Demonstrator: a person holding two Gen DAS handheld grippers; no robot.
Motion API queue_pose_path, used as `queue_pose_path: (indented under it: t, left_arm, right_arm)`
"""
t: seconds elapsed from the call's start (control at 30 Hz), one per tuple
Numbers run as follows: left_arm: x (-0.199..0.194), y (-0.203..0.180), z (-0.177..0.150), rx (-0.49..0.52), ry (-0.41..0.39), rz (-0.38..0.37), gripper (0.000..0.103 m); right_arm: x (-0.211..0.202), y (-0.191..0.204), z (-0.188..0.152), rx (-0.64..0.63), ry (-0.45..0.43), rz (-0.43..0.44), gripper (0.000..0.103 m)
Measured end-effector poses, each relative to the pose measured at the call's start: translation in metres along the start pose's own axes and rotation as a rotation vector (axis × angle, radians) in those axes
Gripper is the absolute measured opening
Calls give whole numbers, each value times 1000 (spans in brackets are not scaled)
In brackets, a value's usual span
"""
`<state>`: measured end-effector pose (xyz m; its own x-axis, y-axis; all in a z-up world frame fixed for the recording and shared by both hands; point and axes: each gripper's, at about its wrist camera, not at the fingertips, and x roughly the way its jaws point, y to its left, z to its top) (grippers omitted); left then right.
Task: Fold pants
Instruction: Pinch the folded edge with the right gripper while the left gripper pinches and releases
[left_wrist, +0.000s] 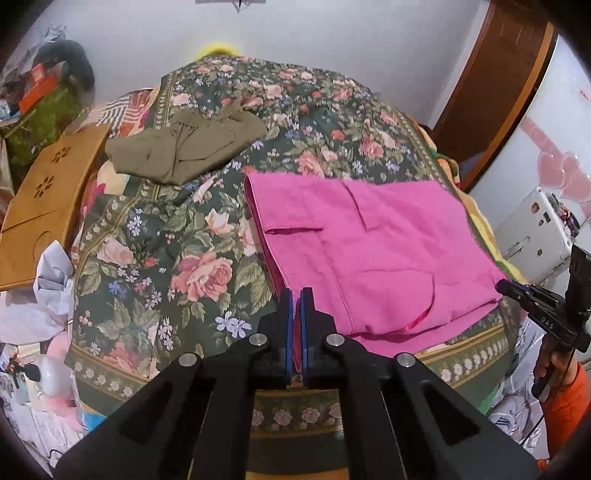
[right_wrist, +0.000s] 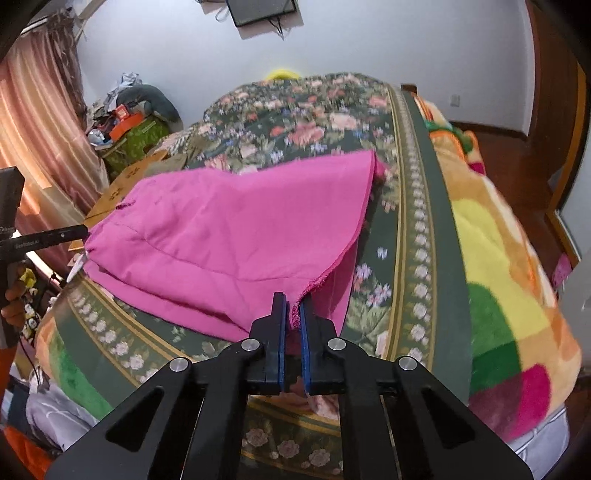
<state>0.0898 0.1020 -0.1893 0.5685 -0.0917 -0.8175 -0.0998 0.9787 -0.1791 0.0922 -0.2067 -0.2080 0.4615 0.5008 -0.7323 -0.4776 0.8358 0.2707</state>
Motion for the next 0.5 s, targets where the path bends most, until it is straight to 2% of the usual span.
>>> queue_pose_path:
  t: [0.13,0.2,0.27,0.43,0.47,0.5]
  left_arm:
    - [0,2,2,-23,21,-19,5]
    - [6,3,0,-29,54,-18,24]
    - [13,6,-4,-51,77,-15,35]
    - [30,16,-12,-135,133,-79,34]
    - [32,15,-12,-138,137,-89,23]
    - [34,15,-13,-138,143,-101,16]
  right_arm:
    - [-9,1,7,-10,-38,-14,6]
    - [-10,-1,9,-7,-43,-17,6]
    - [-9,-2,10,-7,-41,-21,5]
    - [-4,-5,4,0,-18,-23,6]
    - [-3,-5,2,3,-12,-22,6]
    - [-2,-6,1,6,-8,-21,6]
